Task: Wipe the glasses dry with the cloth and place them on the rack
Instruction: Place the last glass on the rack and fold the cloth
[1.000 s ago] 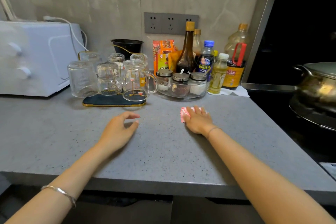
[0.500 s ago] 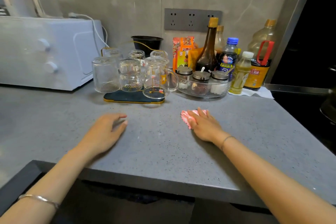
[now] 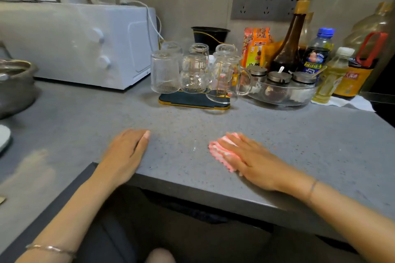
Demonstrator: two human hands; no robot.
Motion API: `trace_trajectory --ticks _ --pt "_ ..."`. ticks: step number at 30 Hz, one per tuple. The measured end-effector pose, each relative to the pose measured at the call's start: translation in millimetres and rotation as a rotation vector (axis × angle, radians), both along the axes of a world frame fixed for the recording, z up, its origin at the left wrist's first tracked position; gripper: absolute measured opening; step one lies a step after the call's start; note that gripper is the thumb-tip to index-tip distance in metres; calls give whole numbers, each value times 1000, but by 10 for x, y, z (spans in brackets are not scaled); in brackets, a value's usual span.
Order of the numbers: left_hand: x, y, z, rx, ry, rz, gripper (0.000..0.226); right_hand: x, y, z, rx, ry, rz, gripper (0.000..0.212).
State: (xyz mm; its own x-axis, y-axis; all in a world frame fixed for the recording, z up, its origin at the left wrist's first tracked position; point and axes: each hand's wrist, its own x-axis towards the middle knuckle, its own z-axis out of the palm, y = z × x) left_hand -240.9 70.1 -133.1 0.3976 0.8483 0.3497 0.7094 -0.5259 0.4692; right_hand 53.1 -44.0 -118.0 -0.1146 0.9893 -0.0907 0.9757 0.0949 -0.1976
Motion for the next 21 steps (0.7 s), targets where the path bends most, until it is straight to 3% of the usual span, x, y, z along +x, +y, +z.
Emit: trace_trajectory --ticks 4,7,12,18,21 --pt "-53 -31 -32 71 -27 13 76 192 175 16 -13 -32 -247 53" --pt "-56 -77 -22 91 -29 21 80 -18 585 -36 14 31 -265 51" --pt "-121 -77 -19 59 -22 35 66 -888 1126 -137 48 74 -50 52" --pt "-398 69 74 83 -57 209 65 -1240 621 -37 63 91 227 49" --pt "-568 183 132 101 -94 284 84 -1266 553 32 -1 68 287 52"
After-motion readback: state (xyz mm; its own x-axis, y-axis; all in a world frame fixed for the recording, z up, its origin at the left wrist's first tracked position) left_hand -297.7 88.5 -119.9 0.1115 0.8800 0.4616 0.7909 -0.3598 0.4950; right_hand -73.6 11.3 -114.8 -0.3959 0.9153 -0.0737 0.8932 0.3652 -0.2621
